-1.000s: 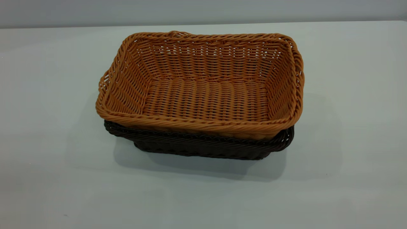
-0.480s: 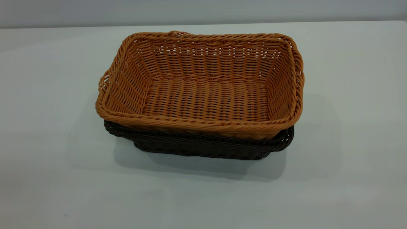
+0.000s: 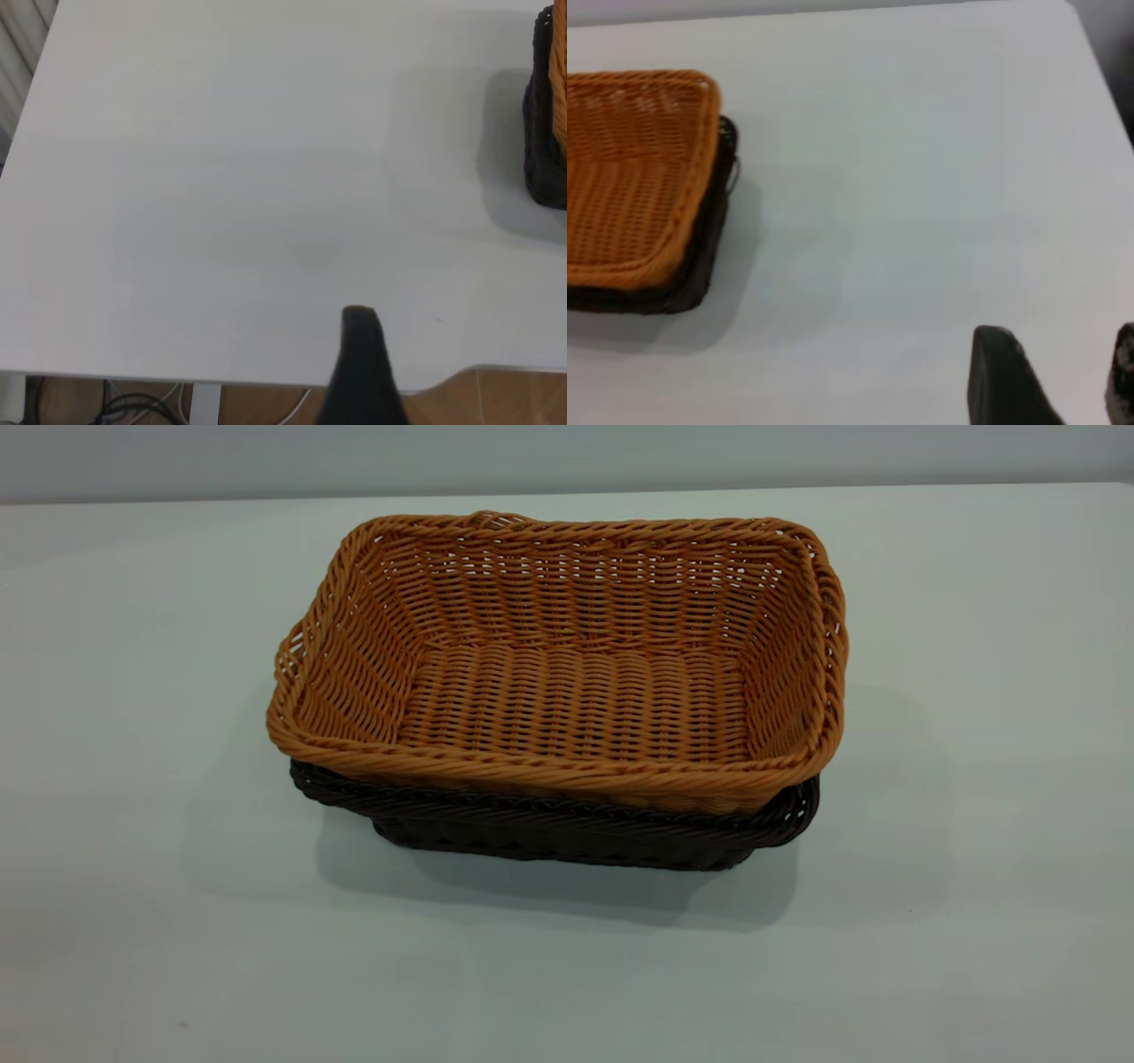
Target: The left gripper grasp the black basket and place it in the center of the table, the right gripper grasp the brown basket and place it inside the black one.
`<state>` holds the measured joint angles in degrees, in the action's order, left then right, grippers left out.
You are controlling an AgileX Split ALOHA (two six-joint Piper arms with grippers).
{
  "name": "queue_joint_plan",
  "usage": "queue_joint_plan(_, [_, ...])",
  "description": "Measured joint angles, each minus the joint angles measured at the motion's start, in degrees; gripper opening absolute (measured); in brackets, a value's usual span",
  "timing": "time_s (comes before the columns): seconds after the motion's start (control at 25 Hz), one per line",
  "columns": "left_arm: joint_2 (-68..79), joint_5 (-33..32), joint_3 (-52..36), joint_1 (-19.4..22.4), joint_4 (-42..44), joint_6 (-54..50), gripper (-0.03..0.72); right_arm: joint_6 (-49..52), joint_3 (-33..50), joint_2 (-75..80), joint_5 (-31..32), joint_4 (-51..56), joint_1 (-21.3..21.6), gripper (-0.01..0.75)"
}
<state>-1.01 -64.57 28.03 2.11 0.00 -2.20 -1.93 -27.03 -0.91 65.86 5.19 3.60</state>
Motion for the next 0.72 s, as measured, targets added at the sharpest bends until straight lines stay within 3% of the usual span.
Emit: queue_joint_plan(0.72, [0.0,0.07,0.0,0.0,0.0,-0.04,0.505,2.53,0.06,0.0,-0.06,-2.01,0.0,0.239])
